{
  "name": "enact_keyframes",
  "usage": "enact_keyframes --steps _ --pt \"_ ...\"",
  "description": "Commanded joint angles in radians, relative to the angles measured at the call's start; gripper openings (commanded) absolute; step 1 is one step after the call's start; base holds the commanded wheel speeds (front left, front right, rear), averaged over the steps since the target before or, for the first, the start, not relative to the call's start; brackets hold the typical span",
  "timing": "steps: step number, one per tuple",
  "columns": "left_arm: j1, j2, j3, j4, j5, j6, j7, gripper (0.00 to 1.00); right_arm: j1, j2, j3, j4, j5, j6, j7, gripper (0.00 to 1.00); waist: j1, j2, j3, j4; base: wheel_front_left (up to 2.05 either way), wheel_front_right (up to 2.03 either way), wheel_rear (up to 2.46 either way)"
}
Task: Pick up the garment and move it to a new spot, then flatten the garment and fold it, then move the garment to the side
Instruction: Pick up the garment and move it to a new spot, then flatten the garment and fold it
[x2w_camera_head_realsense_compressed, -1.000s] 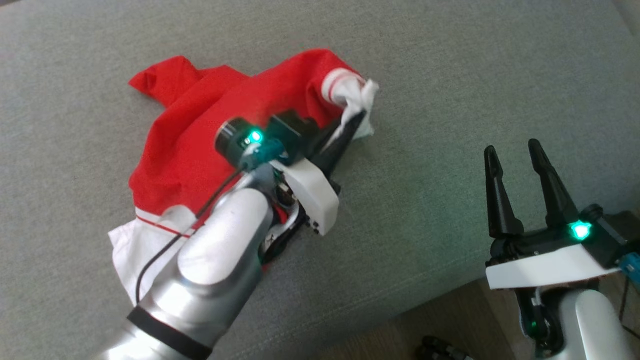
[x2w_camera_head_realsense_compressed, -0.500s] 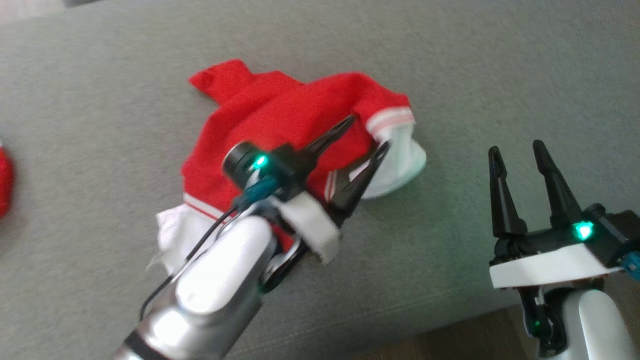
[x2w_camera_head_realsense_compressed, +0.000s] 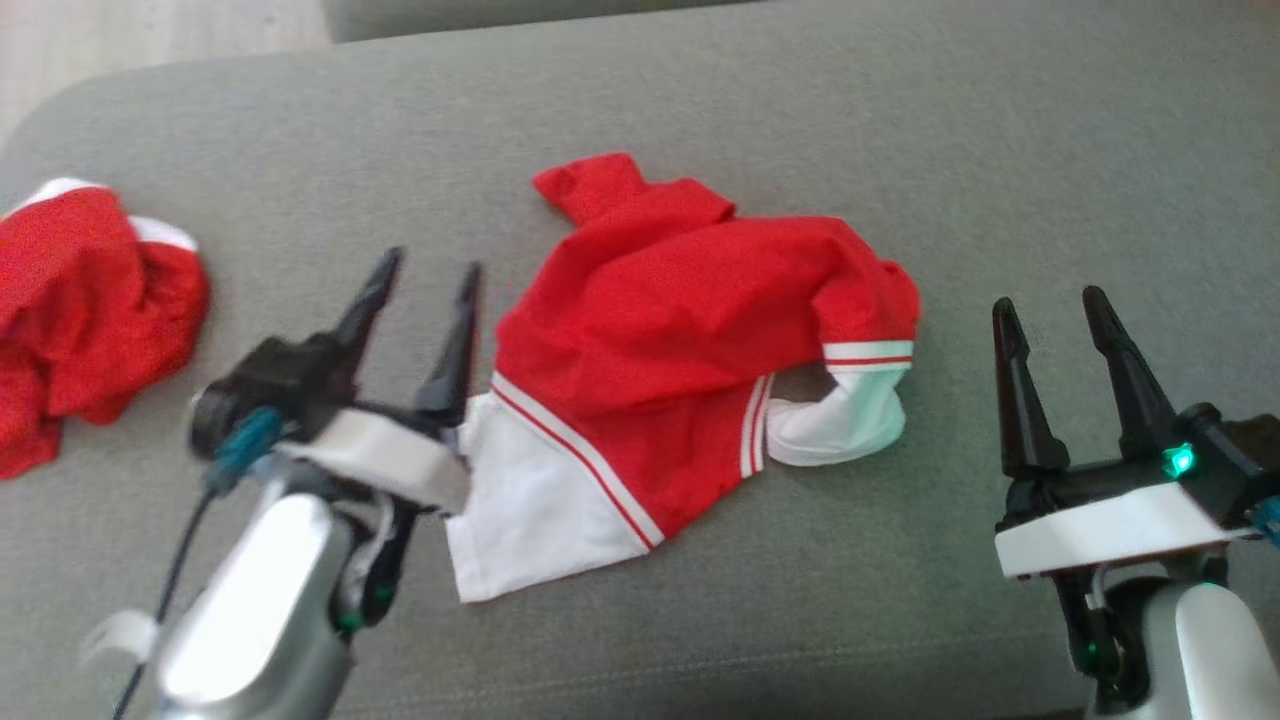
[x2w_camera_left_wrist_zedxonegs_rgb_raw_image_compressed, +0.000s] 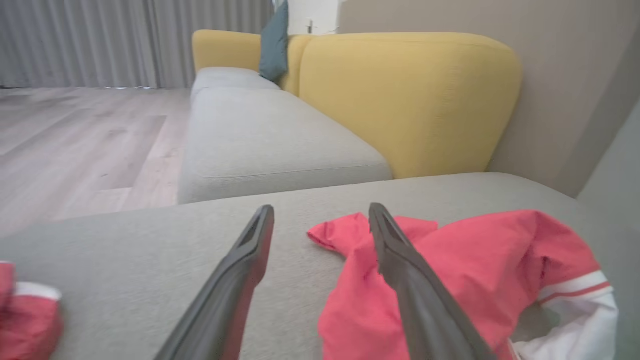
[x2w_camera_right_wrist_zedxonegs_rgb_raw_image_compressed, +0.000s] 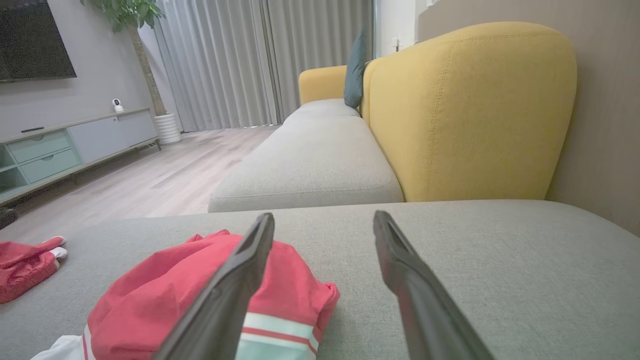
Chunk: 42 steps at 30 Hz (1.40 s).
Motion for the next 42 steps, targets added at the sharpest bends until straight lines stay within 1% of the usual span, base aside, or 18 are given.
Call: enact_keyframes --steps 1,3,6,13,17,25,42 --pt "-0.019 0.032 0.052 -0.039 -0.003 0.010 -0.010 1.00 -0.008 -0.005 0.018 -0.039 -0.008 -0.001 0.001 1.00 0.0000 0.0000 -0.015 0.020 0.00 0.00 0.00" --pt "0.009 0.050 0.085 -0.056 0.000 0.025 -0.011 1.00 -0.002 -0.005 0.014 -0.037 -0.011 -0.001 0.005 1.00 0.0000 0.0000 -0.024 0.031 0.00 0.00 0.00" --pt "0.078 0.080 0.146 -0.101 0.007 0.036 -0.012 1.00 0.009 -0.005 0.015 -0.030 -0.014 -0.001 0.011 1.00 0.0000 0.0000 -0.045 0.041 0.00 0.00 0.00" --pt "0.179 0.101 0.201 -0.164 0.020 0.026 -0.012 1.00 0.038 -0.005 0.018 -0.024 -0.021 -0.001 0.021 1.00 0.0000 0.0000 -0.080 0.038 0.00 0.00 0.00" --pt "0.221 0.099 0.207 -0.180 0.027 0.018 -0.012 1.00 0.060 -0.005 0.019 -0.022 -0.016 -0.001 0.028 1.00 0.0000 0.0000 -0.100 0.034 0.00 0.00 0.00" --pt "0.278 0.089 0.211 -0.180 0.034 0.018 -0.012 1.00 0.098 -0.005 0.015 -0.024 -0.015 -0.001 0.039 1.00 0.0000 0.0000 -0.140 0.032 0.00 0.00 0.00" --pt "0.286 0.088 0.211 -0.177 0.047 0.020 -0.012 1.00 0.103 -0.005 0.018 -0.037 -0.014 -0.001 0.043 1.00 0.0000 0.0000 -0.141 0.039 0.00 0.00 0.00"
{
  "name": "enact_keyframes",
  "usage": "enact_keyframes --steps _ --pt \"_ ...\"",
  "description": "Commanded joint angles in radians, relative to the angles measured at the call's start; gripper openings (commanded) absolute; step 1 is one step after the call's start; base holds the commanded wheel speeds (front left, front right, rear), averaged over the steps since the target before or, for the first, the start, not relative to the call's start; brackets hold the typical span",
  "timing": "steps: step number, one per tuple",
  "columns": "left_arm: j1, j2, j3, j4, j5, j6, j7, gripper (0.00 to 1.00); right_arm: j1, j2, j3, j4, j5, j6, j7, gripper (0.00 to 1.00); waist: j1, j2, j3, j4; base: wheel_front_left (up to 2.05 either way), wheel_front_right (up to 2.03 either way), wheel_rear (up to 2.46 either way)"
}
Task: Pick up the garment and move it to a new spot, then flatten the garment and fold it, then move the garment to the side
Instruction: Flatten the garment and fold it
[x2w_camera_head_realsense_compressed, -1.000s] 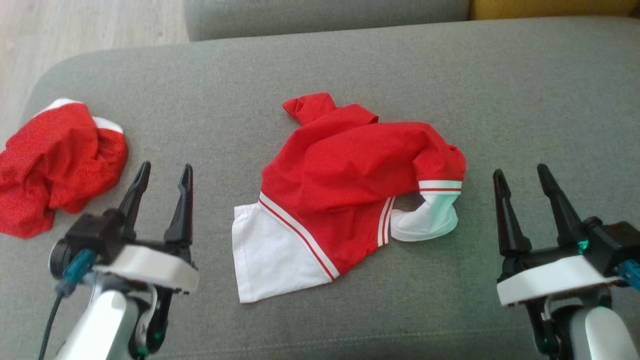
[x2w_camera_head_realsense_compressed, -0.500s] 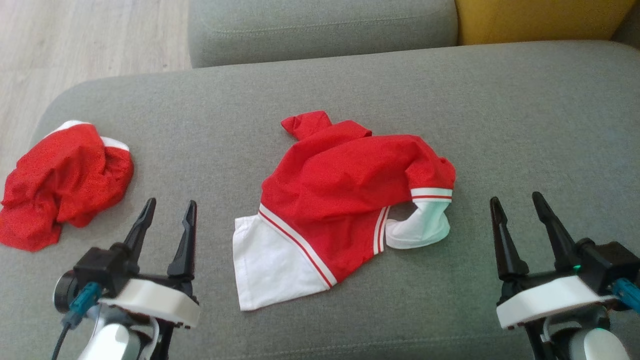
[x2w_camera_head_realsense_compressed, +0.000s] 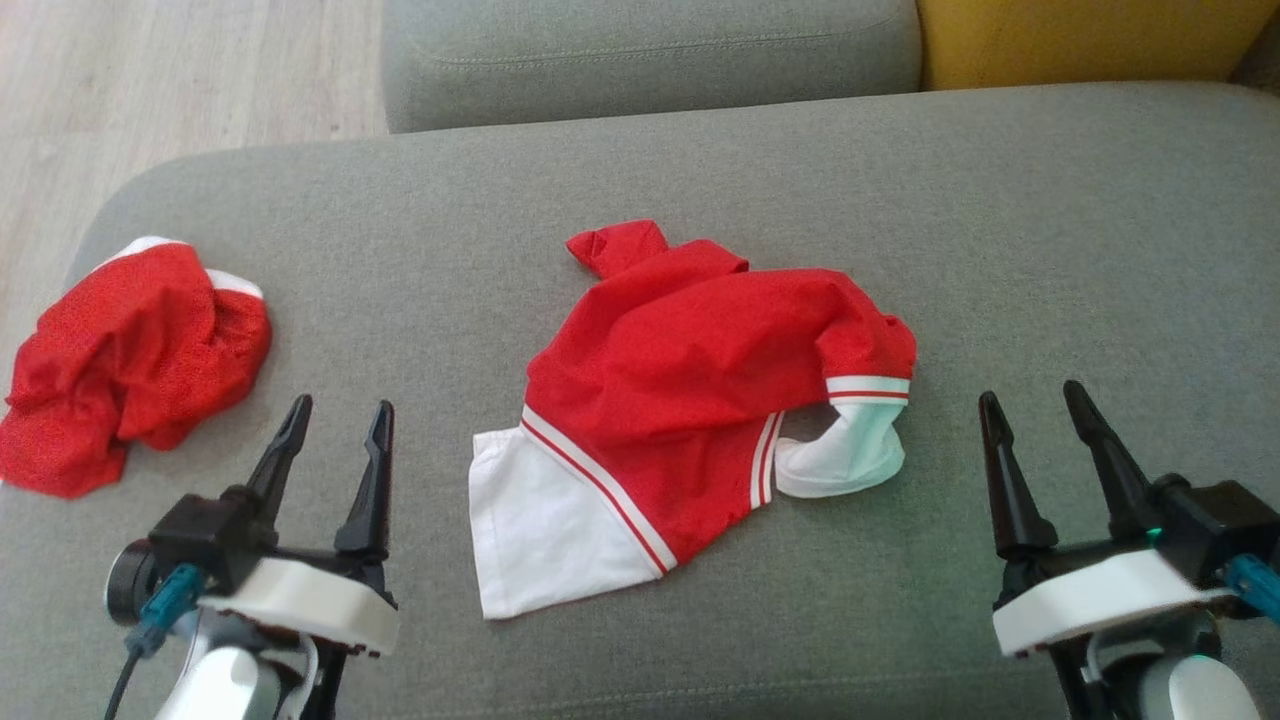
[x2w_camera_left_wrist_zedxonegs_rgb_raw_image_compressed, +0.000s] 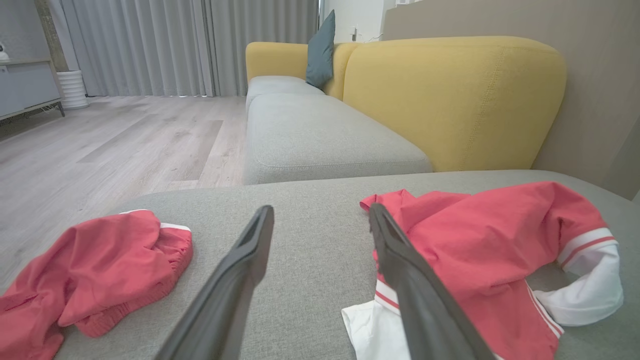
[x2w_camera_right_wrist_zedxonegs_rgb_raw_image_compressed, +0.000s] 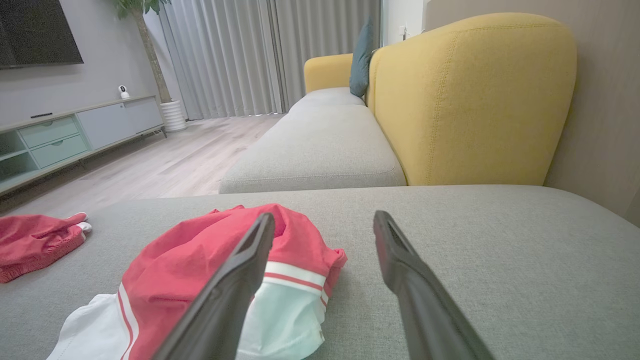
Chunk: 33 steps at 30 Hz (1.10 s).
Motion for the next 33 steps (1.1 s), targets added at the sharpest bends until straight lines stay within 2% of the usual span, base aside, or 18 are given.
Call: enact_keyframes --steps 1,16,23,33 --pt "-0.041 0.018 0.051 -0.029 0.008 -0.002 -0.009 1.00 -0.023 -0.006 0.021 -0.039 0.002 -0.001 -0.003 1.00 0.0000 0.0000 0.001 0.001 0.00 0.00 0.00" --pt "-0.064 0.006 0.065 -0.039 0.035 -0.007 -0.009 1.00 -0.039 -0.006 0.044 -0.043 -0.012 -0.001 0.018 1.00 0.0000 0.0000 0.024 0.025 0.00 0.00 0.00" --pt "-0.108 -0.016 0.067 -0.059 0.058 -0.019 -0.009 1.00 -0.089 -0.007 0.234 0.040 -0.033 -0.001 0.071 1.00 0.0000 0.0000 0.075 0.084 0.00 0.00 0.00" --pt "-0.167 -0.051 0.083 -0.051 0.090 -0.050 -0.009 1.00 -0.215 -0.012 0.494 0.333 -0.025 -0.001 0.050 1.00 0.0000 0.0000 0.134 0.167 0.00 0.00 0.00"
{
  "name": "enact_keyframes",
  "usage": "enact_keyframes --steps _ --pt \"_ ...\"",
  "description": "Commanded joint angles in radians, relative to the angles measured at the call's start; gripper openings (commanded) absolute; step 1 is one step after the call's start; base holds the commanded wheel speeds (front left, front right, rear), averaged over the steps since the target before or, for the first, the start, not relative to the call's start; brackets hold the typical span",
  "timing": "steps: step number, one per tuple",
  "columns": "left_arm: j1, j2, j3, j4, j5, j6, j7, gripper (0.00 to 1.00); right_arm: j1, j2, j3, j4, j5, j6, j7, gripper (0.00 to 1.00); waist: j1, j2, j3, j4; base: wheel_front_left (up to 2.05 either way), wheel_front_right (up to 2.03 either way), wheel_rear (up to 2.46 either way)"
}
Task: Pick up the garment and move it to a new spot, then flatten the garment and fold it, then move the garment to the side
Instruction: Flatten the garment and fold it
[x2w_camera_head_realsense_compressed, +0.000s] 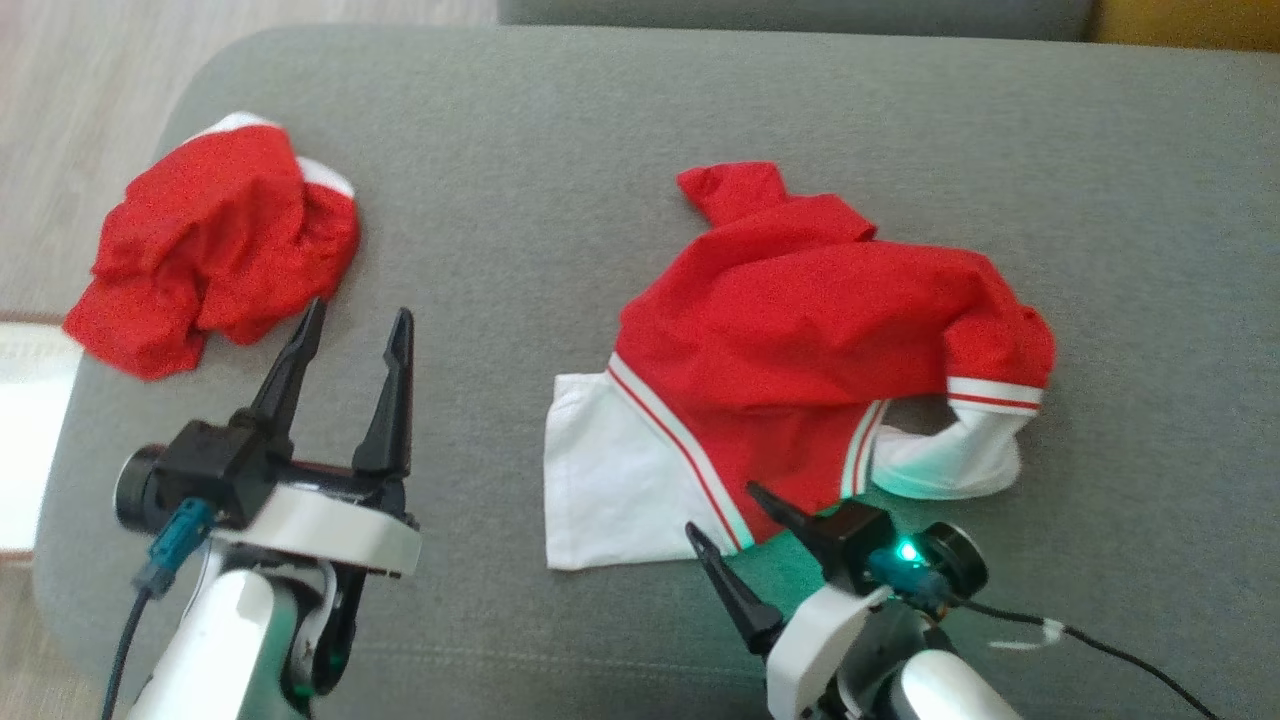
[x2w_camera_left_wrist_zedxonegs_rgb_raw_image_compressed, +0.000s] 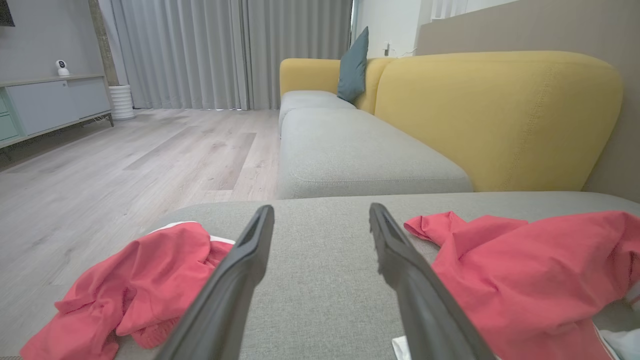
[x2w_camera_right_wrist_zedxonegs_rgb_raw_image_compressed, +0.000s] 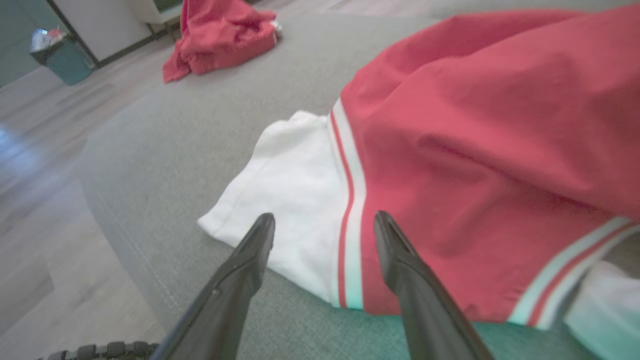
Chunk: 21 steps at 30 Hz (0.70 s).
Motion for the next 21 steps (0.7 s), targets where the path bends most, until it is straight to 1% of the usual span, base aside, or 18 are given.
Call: enact_keyframes --steps 1,4,5,10,16,17,19,21 --pt "-0.064 0.005 0.053 -0.027 0.013 -0.010 -0.009 1.00 -0.060 -0.003 0.046 0.026 -0.003 -0.001 -0.018 1.00 0.0000 0.0000 0.021 0.028 0.00 0.00 0.00" --pt "-0.077 -0.012 0.058 -0.022 0.021 -0.022 -0.009 1.00 -0.098 -0.003 0.070 0.125 -0.022 -0.001 -0.025 1.00 0.0000 0.0000 0.033 0.053 0.00 0.00 0.00" --pt "-0.077 -0.012 0.058 -0.022 0.021 -0.022 -0.009 1.00 -0.098 -0.003 0.070 0.125 -0.022 -0.001 -0.025 1.00 0.0000 0.0000 0.033 0.053 0.00 0.00 0.00" --pt "-0.082 -0.040 0.082 -0.019 0.032 -0.038 -0.009 1.00 -0.144 -0.001 0.095 0.238 -0.039 -0.001 -0.048 1.00 0.0000 0.0000 0.041 0.079 0.00 0.00 0.00" --pt "-0.080 -0.070 0.104 -0.012 0.049 -0.060 -0.009 1.00 -0.165 0.001 0.113 0.322 -0.038 -0.001 -0.041 1.00 0.0000 0.0000 0.039 0.099 0.00 0.00 0.00" --pt "-0.079 -0.074 0.108 -0.010 0.051 -0.064 -0.009 1.00 -0.167 0.001 0.113 0.333 -0.036 -0.001 -0.038 0.80 0.0000 0.0000 0.039 0.101 0.00 0.00 0.00" --pt "-0.077 -0.081 0.116 -0.008 0.057 -0.070 -0.009 1.00 -0.172 0.001 0.110 0.350 -0.030 -0.001 -0.034 0.00 0.0000 0.0000 0.036 0.103 0.00 0.00 0.00" --pt "-0.074 -0.086 0.124 -0.005 0.063 -0.076 -0.009 1.00 -0.176 0.002 0.110 0.359 -0.025 -0.001 -0.036 0.00 0.0000 0.0000 0.034 0.103 0.00 0.00 0.00"
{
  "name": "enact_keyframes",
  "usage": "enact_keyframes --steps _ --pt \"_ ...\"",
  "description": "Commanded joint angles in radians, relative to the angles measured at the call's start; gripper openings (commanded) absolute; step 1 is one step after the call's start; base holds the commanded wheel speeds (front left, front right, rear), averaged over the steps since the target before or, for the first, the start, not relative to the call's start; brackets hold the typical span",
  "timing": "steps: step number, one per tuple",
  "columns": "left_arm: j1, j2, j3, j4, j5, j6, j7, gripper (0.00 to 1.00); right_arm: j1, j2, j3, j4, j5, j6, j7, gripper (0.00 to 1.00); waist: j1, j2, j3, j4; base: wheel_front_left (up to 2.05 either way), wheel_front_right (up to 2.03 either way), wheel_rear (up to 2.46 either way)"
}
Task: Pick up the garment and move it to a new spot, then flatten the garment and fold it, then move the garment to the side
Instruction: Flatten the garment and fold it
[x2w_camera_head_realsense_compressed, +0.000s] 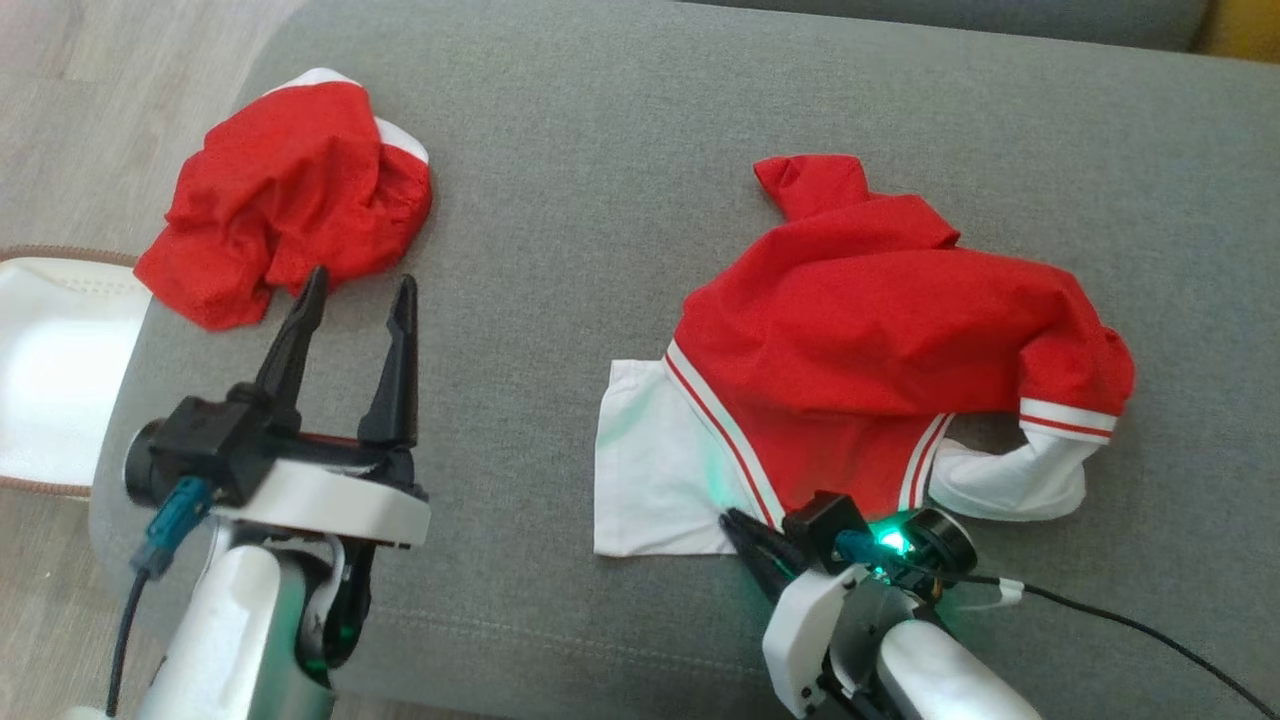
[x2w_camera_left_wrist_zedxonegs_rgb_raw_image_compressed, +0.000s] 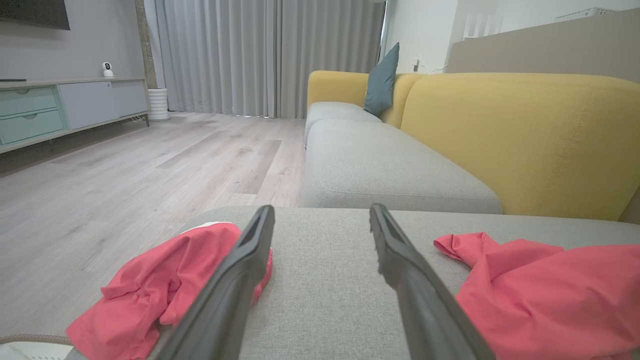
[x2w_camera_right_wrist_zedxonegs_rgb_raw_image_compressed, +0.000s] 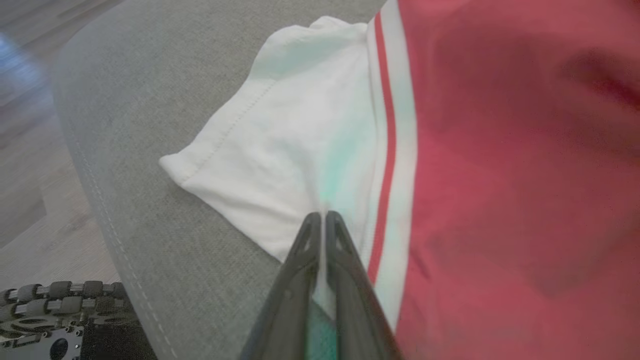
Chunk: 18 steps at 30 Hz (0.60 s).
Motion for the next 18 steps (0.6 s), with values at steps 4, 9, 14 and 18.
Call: enact_keyframes --steps 4,9,14,18 --pt "-0.030 0.001 0.060 -0.024 0.024 -0.012 -0.009 1.00 -0.013 0.007 0.019 -0.047 0.032 -0.001 -0.042 0.00 0.0000 0.0000 -0.005 -0.010 0.00 0.00 0.00" --pt "-0.021 -0.006 0.075 -0.023 0.037 -0.022 -0.009 1.00 -0.013 0.007 -0.012 -0.154 0.050 -0.001 -0.076 0.00 0.0000 0.0000 -0.013 -0.032 0.00 0.00 0.00" --pt "-0.009 -0.011 0.086 -0.024 0.051 -0.029 -0.009 1.00 0.006 0.007 -0.116 -0.312 0.045 -0.001 -0.097 0.00 0.0000 0.0000 -0.025 -0.060 0.00 0.00 0.00" --pt "-0.002 -0.011 0.094 -0.025 0.059 -0.032 -0.009 1.00 0.036 0.006 -0.243 -0.450 0.020 -0.001 -0.082 0.00 0.0000 0.0000 -0.030 -0.087 0.00 0.00 0.00"
